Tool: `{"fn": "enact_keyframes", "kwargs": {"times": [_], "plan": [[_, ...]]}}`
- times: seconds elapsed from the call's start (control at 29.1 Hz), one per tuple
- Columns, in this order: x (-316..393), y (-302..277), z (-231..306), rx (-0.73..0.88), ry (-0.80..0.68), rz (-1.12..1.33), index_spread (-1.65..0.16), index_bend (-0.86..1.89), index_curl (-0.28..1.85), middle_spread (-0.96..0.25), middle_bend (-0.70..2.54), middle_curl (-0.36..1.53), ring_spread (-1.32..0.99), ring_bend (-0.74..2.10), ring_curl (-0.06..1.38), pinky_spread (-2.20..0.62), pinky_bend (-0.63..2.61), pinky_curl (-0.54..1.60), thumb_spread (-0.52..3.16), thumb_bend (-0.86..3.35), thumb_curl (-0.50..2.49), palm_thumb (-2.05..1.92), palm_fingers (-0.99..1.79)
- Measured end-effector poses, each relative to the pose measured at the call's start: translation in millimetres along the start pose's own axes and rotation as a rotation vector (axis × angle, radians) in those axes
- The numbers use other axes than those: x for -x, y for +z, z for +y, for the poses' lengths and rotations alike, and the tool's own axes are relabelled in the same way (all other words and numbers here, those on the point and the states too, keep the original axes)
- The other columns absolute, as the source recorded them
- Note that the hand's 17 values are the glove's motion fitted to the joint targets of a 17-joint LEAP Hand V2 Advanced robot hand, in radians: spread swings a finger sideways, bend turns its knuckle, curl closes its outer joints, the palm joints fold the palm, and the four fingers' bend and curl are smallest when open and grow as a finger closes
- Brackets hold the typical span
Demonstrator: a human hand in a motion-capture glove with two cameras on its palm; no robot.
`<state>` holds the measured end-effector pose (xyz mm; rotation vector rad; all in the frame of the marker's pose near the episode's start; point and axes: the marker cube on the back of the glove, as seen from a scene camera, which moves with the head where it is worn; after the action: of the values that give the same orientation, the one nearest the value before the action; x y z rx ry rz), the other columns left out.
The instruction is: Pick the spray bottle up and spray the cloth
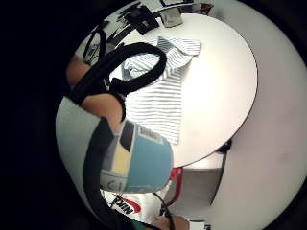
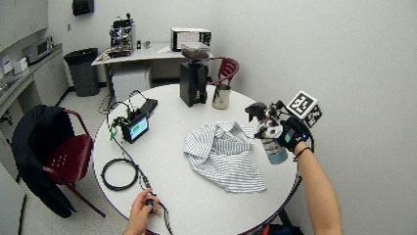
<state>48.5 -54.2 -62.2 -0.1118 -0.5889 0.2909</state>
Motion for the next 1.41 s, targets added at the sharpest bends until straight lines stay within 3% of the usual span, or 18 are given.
{"fn": "enact_keyframes", "kwargs": {"times": [0.17,0.31,0.55,0.83,1.07,1.41], "plan": [[-34,44,1,0.080,0.054,0.019,-0.27,0.07,0.18,-0.06,0.31,0.44,-0.07,0.58,0.41,0.08,0.37,0.36,0.84,-0.02,0.56,0.96,0.98],[-35,47,0,0.074,0.021,-0.022,-0.27,0.07,0.18,-0.06,0.31,0.44,-0.07,0.58,0.41,0.07,0.37,0.37,0.84,-0.02,0.57,0.95,0.98],[63,18,-2,-0.131,-0.232,-0.215,-0.26,0.06,0.17,-0.06,0.31,0.44,-0.07,0.58,0.42,0.08,0.38,0.37,0.85,-0.02,0.57,0.96,0.98],[136,61,-17,-0.239,-0.455,-0.382,-0.25,0.07,0.17,-0.06,0.32,0.45,-0.07,0.58,0.42,0.07,0.36,0.37,0.86,-0.03,0.57,0.94,0.97],[151,133,-44,-0.186,-0.544,-0.453,-0.26,0.08,0.17,-0.06,0.31,0.45,-0.08,0.56,0.41,0.07,0.36,0.37,0.87,-0.02,0.57,0.94,0.95],[109,216,-71,-0.037,-0.567,-0.473,-0.28,0.10,0.19,-0.08,0.31,0.44,-0.09,0.53,0.41,0.07,0.32,0.36,0.90,-0.02,0.55,0.94,0.91]]}}
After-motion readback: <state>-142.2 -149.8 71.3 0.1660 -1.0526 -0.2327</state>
